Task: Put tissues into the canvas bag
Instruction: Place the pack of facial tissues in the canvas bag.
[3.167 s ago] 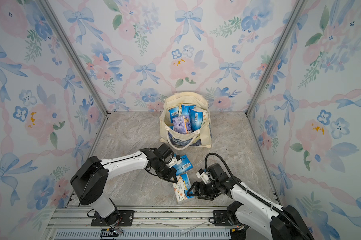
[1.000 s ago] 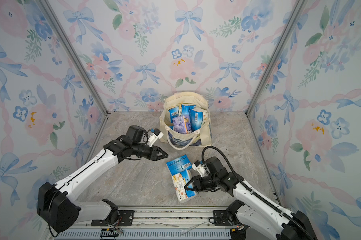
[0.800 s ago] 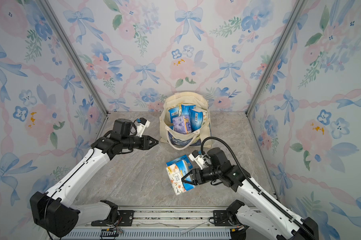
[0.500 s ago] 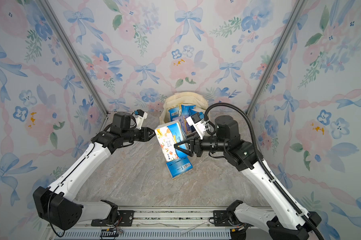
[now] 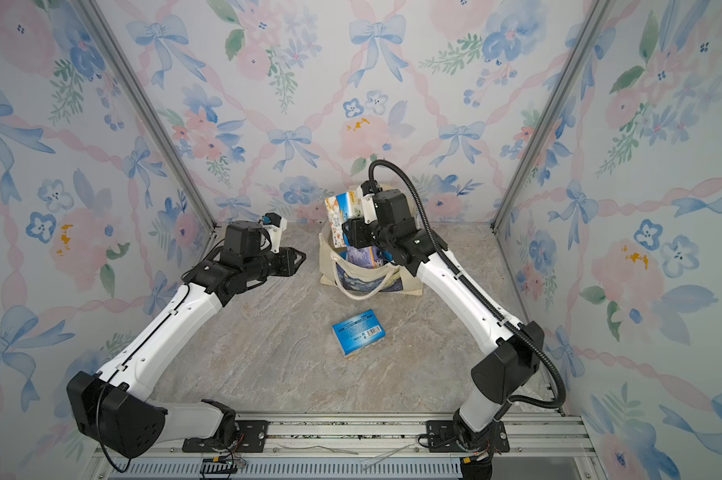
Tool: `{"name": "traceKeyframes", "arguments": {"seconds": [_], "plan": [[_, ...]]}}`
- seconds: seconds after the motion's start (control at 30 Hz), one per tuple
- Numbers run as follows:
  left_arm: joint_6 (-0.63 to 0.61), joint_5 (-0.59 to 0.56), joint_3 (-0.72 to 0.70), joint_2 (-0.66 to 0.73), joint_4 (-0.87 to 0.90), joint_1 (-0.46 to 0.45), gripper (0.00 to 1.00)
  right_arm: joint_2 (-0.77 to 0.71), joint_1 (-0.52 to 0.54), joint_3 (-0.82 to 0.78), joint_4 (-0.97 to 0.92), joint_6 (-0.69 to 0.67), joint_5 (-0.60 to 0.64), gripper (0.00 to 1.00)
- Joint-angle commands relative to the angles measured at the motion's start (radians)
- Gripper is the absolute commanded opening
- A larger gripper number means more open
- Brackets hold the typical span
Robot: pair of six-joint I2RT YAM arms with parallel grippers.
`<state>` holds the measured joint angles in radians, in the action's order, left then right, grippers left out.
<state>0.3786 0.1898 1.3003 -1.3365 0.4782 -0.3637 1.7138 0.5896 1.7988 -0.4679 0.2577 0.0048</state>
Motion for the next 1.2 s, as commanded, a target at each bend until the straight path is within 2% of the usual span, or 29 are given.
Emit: {"name": "traceKeyframes", "arguments": {"seconds": [0.0, 0.07, 0.33, 0.67, 0.9, 1.17], "plan": [[0.003, -0.035, -0.004, -0.017, -0.011, 0.004, 0.34, 0.031, 0.001, 0.086, 0.017, 0.003, 0.141, 0.58], [0.002, -0.045, -0.007, -0.022, -0.012, 0.004, 0.34, 0.068, 0.008, 0.12, -0.009, 0.007, 0.192, 0.56], [-0.006, -0.055, -0.007, -0.05, -0.012, 0.006, 0.34, 0.209, 0.039, 0.255, -0.095, 0.029, 0.246, 0.59], [-0.018, -0.061, -0.016, -0.064, -0.011, 0.016, 0.34, 0.353, 0.077, 0.408, -0.216, 0.074, 0.237, 0.59], [-0.02, -0.061, -0.015, -0.081, -0.016, 0.019, 0.34, 0.348, 0.084, 0.408, -0.262, 0.078, 0.237, 0.6], [-0.01, -0.053, 0.008, -0.11, -0.082, 0.019, 0.34, 0.258, 0.077, 0.308, -0.276, 0.07, 0.314, 0.58]]}}
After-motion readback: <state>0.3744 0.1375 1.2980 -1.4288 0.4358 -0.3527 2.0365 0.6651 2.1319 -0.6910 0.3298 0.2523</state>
